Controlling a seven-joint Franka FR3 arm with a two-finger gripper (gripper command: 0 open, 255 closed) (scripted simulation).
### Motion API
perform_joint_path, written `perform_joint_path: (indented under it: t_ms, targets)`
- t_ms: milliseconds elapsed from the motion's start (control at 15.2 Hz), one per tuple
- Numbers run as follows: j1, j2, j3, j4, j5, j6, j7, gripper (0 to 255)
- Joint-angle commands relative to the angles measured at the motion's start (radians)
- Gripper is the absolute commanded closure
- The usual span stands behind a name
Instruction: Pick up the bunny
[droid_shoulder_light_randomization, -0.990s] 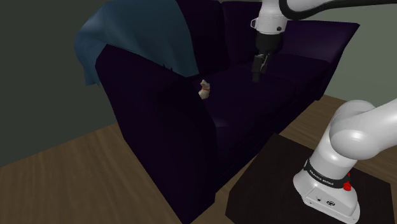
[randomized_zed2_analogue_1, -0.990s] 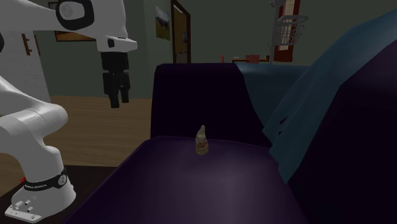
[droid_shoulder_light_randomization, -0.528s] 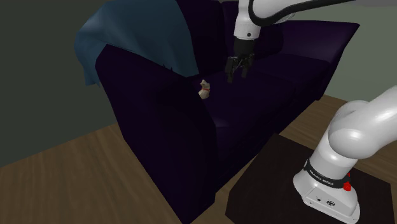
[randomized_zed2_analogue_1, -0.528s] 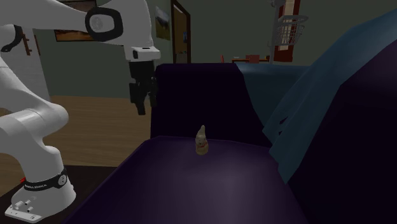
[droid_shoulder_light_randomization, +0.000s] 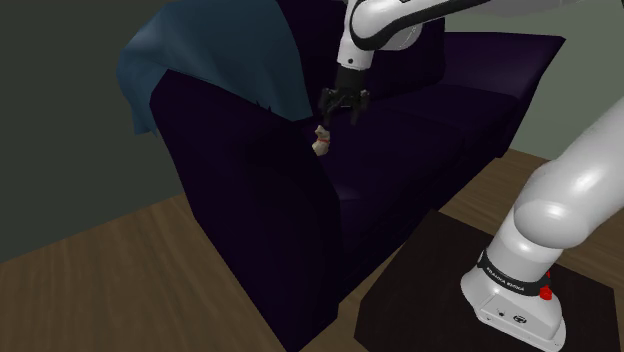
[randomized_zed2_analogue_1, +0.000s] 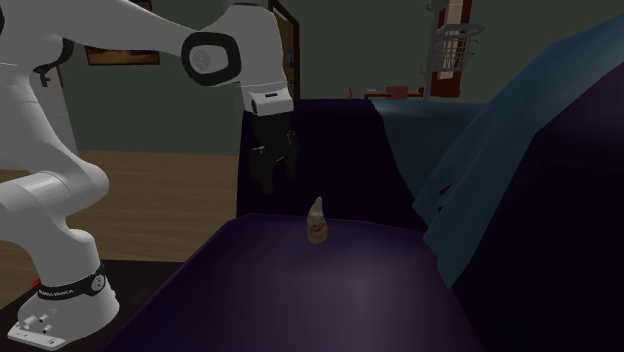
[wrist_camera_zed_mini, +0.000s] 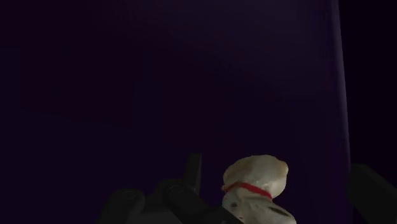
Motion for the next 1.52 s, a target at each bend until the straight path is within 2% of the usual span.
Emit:
perform_joint_path:
  t_ms: [0, 264, 858, 924, 1452]
  targets:
    - [-0.010, 0.063, -0.001, 0.042, 0.021, 0.037, 0.057, 0]
    - [-0.026, 0.193, -0.010, 0.144, 0.057, 0.096, 0.156, 0]
    - [-0.023, 0.220, -0.008, 0.072, 0.067, 0.193, 0.138, 0]
    - [-0.024, 0.225, -0.008, 0.076, 0.066, 0.194, 0.138, 255]
    - [-0.023, 0.224, -0.008, 0.074, 0.067, 0.195, 0.138, 255]
